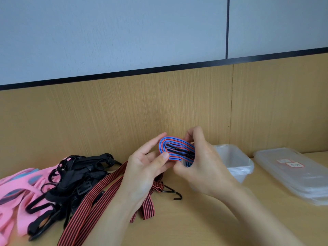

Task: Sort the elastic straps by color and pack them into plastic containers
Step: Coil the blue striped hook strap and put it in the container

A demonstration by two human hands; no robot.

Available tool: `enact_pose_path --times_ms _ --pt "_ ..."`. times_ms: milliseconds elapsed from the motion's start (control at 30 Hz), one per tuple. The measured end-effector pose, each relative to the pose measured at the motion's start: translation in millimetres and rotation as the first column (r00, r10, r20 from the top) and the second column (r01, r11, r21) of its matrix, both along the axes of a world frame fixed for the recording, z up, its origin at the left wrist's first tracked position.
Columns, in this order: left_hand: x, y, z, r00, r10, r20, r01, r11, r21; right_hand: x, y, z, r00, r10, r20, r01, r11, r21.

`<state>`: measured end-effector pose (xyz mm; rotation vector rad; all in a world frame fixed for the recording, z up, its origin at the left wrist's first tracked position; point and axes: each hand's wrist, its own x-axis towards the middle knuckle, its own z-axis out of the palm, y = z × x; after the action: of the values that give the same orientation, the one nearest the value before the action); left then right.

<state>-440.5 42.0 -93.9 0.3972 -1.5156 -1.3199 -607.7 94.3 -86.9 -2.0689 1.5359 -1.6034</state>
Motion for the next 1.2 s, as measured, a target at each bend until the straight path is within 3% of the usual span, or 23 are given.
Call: enact_pose_path --times_ms 667,767,900,1067,1133,1200 --pt "-7.5 2.9 6.8 0.999 0.033 0.008 -0.033 0.999 -0.041 -18.6 2.3 15.9 0.988 0.15 0.032 -0.152 0.983 0.098" --pt "-8.4 2.2 17.2 0.98 0.107 0.168 -0.082 0.986 -0.147 -36.0 -0.6 27.2 0.987 0.156 -0.048 -0.15 0.983 0.11" --pt "-9.5 -10.8 30.0 0.845 0.305 0.439 -0.216 0.946 -0.242 -81.8 -8.9 43.5 0.99 0.114 -0.08 -0.101 0.983 0.153" --pt "-37.3 -28.8 37.7 0.655 0.291 0.697 -0.045 0.936 -0.349 -107.0 -17.5 39.7 0.987 0.147 -0.058 -0.132 0.968 0.212" --pt "-47.6 -34.0 35.2 0.662 0.248 0.707 -0.015 0.948 -0.318 -107.6 -17.9 31.0 0.978 0.204 -0.05 -0.185 0.947 0.261" --pt "-49.8 -36.4 29.4 0.772 0.147 0.619 -0.003 0.974 -0.228 -105.4 -17.3 22.8 0.97 0.237 -0.056 -0.209 0.928 0.31"
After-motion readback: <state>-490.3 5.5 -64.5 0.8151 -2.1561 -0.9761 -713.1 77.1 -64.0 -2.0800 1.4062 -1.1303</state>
